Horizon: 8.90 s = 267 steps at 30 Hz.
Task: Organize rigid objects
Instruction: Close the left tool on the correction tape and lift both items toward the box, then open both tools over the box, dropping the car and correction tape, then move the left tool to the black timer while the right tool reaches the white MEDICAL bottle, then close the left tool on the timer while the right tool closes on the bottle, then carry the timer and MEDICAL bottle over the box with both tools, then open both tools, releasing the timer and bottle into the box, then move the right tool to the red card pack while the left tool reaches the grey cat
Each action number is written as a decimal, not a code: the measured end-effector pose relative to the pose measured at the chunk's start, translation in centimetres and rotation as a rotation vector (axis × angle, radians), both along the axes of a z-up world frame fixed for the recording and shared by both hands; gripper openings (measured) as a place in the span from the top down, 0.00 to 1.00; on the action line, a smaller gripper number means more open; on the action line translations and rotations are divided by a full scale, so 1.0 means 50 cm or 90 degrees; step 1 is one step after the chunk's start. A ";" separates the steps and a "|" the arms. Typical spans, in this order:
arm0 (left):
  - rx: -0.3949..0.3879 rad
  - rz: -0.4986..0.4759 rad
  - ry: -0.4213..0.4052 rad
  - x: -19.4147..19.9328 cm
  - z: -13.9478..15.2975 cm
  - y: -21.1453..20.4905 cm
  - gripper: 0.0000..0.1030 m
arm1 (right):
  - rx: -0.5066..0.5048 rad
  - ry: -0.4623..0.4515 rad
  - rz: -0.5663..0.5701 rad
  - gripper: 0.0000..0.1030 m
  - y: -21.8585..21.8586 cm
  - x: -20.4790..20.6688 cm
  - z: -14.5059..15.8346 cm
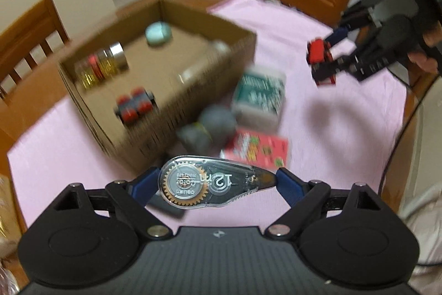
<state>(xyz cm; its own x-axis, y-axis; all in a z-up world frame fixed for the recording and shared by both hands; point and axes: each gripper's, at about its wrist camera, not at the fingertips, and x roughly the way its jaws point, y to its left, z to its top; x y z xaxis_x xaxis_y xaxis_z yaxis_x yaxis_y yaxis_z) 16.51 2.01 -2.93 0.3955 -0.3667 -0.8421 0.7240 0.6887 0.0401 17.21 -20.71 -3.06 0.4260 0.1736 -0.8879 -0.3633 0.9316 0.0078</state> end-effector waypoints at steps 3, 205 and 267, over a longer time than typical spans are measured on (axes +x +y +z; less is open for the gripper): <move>-0.012 0.025 -0.019 0.040 0.028 -0.011 0.13 | 0.011 -0.018 0.033 0.42 0.008 0.018 0.033; -0.036 0.401 -0.084 0.181 0.020 0.048 0.03 | 0.022 -0.099 0.140 0.16 0.097 0.206 0.084; -0.021 0.458 -0.017 -0.011 -0.037 0.146 0.02 | 0.043 0.044 -0.067 0.00 0.202 0.035 -0.142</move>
<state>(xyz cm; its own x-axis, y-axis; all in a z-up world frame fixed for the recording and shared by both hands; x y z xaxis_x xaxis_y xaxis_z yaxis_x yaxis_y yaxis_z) 15.95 9.30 -4.80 0.5692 -0.0330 -0.8215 0.0892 0.9958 0.0219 18.97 -10.62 -10.14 0.3834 0.1915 -0.9035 -0.2605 0.9610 0.0931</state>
